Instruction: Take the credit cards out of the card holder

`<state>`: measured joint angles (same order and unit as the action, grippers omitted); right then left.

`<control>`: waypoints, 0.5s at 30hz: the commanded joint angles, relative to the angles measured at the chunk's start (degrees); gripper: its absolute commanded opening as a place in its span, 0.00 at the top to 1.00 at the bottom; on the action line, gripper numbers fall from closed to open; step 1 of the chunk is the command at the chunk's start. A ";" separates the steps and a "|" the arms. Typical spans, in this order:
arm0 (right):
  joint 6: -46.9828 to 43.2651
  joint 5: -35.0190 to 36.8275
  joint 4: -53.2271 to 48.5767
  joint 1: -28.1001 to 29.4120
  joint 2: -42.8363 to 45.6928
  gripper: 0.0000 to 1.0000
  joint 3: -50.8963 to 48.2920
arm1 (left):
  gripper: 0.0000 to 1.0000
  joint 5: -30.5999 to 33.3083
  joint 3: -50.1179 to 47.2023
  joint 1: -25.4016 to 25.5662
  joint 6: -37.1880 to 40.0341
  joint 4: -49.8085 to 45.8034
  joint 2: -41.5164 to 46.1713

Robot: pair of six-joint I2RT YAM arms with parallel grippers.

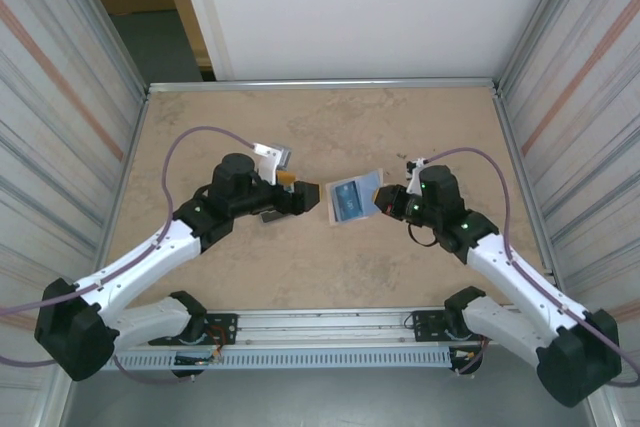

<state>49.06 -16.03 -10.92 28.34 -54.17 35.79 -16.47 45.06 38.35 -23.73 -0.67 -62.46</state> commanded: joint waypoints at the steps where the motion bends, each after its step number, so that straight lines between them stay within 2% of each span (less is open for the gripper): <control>1: 2.95 -0.79 -0.28 1.46 -4.94 1.00 2.35 | 0.01 3.68 -0.67 0.51 2.02 -0.18 -0.43; 8: 3.85 -2.14 7.17 3.74 -15.24 1.00 2.44 | 0.01 5.21 -1.38 1.11 2.10 0.33 -1.86; 15: 3.63 -2.19 8.74 3.30 -21.46 1.00 3.76 | 0.01 6.14 -1.79 1.59 2.75 0.57 -2.33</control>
<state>51.94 -17.45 -4.91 31.86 -74.59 36.93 -11.86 44.05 39.53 -22.46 -0.64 -64.84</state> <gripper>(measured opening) 0.069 0.986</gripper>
